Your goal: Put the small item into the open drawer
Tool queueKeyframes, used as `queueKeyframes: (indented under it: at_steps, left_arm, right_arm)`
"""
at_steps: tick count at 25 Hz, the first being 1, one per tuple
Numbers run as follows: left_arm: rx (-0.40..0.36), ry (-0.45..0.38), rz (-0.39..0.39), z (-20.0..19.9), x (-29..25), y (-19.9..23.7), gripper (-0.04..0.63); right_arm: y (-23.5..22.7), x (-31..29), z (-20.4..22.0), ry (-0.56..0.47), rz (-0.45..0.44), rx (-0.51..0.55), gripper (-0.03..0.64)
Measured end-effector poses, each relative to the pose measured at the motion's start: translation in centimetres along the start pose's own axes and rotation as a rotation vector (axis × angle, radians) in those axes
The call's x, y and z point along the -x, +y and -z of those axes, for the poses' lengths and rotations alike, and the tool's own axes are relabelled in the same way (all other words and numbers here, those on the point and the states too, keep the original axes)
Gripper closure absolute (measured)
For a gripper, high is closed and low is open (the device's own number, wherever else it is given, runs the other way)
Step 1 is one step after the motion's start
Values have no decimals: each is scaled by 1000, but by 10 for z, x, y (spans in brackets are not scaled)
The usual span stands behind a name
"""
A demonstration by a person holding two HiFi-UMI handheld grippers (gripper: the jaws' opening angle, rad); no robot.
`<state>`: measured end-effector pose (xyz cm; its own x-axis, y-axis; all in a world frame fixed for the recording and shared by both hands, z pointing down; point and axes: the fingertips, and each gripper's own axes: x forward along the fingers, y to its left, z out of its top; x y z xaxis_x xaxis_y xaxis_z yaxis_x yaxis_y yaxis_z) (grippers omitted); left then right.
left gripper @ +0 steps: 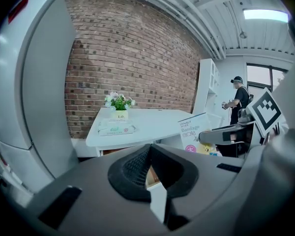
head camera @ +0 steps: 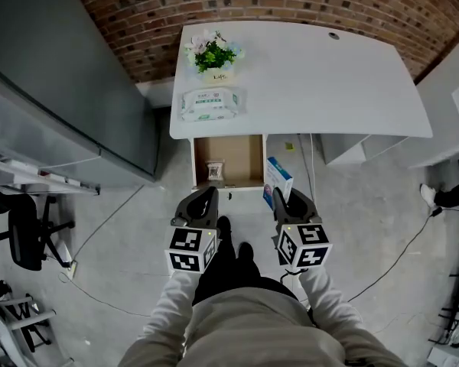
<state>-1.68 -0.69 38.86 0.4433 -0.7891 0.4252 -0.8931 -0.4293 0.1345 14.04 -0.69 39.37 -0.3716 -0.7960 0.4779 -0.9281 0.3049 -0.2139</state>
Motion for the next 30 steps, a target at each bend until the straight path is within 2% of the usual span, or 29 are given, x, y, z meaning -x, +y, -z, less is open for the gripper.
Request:
queueKeyframes:
  at_steps: [12, 23, 30]
  left_arm:
    - [15, 48, 65, 3, -55, 41, 578]
    - [1, 106, 143, 13, -93, 63, 578]
    - [14, 133, 158, 25, -109, 75, 578]
  right_arm:
    - [-7, -76, 11, 78, 59, -8, 523]
    - [-14, -134, 47, 184, 113, -33, 523]
    - [-27, -163, 66, 228, 146, -33, 523]
